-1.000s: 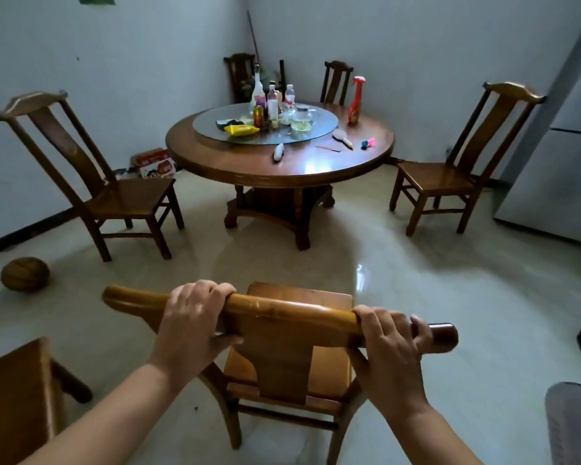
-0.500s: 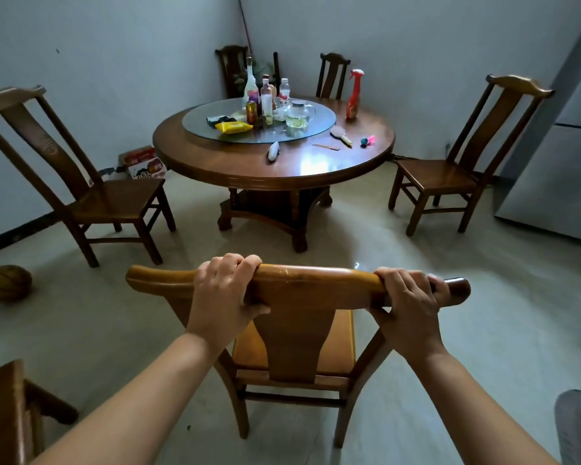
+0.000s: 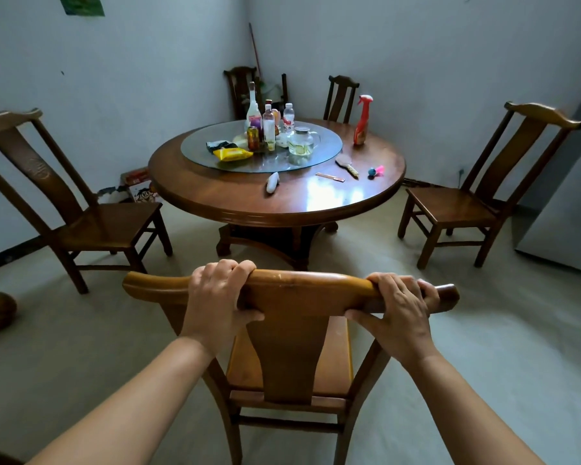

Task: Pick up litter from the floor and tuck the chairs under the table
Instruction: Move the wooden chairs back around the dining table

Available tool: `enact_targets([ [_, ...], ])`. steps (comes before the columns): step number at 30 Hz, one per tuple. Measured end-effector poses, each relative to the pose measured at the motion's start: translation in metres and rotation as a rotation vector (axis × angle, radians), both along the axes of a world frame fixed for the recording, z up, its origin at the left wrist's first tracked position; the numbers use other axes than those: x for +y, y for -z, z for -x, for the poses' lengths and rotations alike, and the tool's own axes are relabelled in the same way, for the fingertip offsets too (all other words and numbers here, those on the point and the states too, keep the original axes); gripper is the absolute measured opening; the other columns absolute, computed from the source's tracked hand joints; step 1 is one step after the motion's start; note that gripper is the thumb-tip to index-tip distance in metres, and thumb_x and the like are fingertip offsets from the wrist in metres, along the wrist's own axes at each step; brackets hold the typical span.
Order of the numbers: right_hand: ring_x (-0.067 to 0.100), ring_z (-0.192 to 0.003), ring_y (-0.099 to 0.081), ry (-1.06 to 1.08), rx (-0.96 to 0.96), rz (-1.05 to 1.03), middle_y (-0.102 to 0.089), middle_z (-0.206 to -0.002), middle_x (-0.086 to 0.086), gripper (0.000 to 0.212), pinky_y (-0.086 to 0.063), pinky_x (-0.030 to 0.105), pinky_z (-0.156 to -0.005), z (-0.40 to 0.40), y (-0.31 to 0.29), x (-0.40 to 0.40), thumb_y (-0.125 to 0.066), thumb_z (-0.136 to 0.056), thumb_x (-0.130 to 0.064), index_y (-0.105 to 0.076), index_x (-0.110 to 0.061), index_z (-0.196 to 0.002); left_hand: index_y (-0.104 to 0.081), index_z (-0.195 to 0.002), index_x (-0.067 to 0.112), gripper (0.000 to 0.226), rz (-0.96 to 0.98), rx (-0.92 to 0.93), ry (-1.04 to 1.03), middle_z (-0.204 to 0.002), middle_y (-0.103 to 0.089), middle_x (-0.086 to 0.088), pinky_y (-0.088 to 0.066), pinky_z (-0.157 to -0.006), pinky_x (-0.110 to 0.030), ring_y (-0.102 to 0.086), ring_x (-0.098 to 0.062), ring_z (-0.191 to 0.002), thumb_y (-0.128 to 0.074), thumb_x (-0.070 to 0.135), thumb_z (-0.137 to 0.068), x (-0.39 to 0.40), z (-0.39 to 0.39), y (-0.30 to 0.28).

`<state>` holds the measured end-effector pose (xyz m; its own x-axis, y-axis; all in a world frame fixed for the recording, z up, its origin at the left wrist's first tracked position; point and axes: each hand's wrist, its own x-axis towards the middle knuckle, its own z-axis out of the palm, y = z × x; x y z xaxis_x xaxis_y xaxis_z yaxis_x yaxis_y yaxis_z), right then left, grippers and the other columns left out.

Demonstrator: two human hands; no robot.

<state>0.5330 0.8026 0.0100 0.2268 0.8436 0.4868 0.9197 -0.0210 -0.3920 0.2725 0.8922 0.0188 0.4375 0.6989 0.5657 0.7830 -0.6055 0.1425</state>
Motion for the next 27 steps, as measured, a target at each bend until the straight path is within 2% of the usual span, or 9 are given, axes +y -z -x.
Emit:
enact_targets([
  [6, 0.028, -0.1, -0.054, -0.004, -0.004, -0.04, -0.066, -0.096, 0.003, 0.046, -0.018, 0.036, -0.093, -0.023, -0.007, 0.054, -0.08, -0.065, -0.042, -0.061, -0.016, -0.098, -0.047, -0.111, 0.022, 0.082, -0.001, -0.041, 0.0, -0.1, -0.062, -0.009, -0.04, -0.089, -0.056, -0.058, -0.033, -0.093, -0.09, 0.038, -0.044, 0.054, -0.022, -0.005],
  [10, 0.029, -0.099, -0.055, 0.006, -0.019, -0.062, -0.067, -0.096, 0.004, 0.052, -0.018, 0.036, -0.092, -0.036, -0.015, 0.1, -0.068, -0.061, -0.051, -0.062, -0.015, -0.098, -0.045, -0.111, 0.025, 0.085, 0.009, -0.06, -0.011, -0.101, -0.063, -0.008, -0.037, -0.087, -0.054, -0.058, -0.033, -0.095, -0.091, 0.039, -0.041, 0.101, -0.036, -0.013],
  [14, 0.028, -0.101, -0.054, 0.01, -0.012, -0.071, -0.067, -0.1, 0.004, 0.052, -0.018, 0.035, -0.092, -0.052, -0.025, 0.149, -0.08, -0.062, -0.046, -0.062, -0.016, -0.101, -0.053, -0.113, 0.021, 0.081, 0.038, -0.044, -0.015, -0.106, -0.061, -0.009, -0.031, -0.09, -0.052, -0.055, -0.033, -0.099, -0.089, 0.041, -0.042, 0.151, -0.049, -0.025],
  [19, 0.026, -0.103, -0.052, 0.014, -0.005, -0.069, -0.065, -0.1, 0.001, 0.051, -0.012, 0.021, -0.081, -0.064, -0.039, 0.194, -0.081, -0.06, -0.043, -0.062, -0.018, -0.101, -0.055, -0.115, 0.021, 0.082, 0.07, -0.049, 0.016, -0.11, -0.058, -0.007, -0.025, -0.091, -0.044, -0.051, -0.03, -0.104, -0.088, 0.043, -0.043, 0.205, -0.06, -0.039],
  [24, 0.022, -0.105, -0.049, 0.019, 0.01, -0.052, -0.063, -0.101, -0.001, 0.049, -0.017, 0.034, -0.092, -0.061, -0.044, 0.215, -0.079, -0.063, -0.045, -0.061, -0.02, -0.102, -0.056, -0.114, 0.019, 0.083, 0.058, -0.044, 0.053, -0.107, -0.059, -0.009, -0.027, -0.09, -0.045, -0.052, -0.032, -0.102, -0.088, 0.042, -0.041, 0.231, -0.058, -0.044],
  [27, 0.022, -0.104, -0.05, 0.002, -0.02, -0.06, -0.064, -0.1, -0.001, 0.05, -0.017, 0.033, -0.092, -0.057, -0.045, 0.221, -0.079, -0.062, -0.045, -0.061, -0.019, -0.101, -0.056, -0.113, 0.019, 0.081, 0.049, -0.081, 0.038, -0.107, -0.06, -0.009, -0.027, -0.089, -0.046, -0.053, -0.033, -0.101, -0.089, 0.04, -0.042, 0.229, -0.051, -0.042],
])
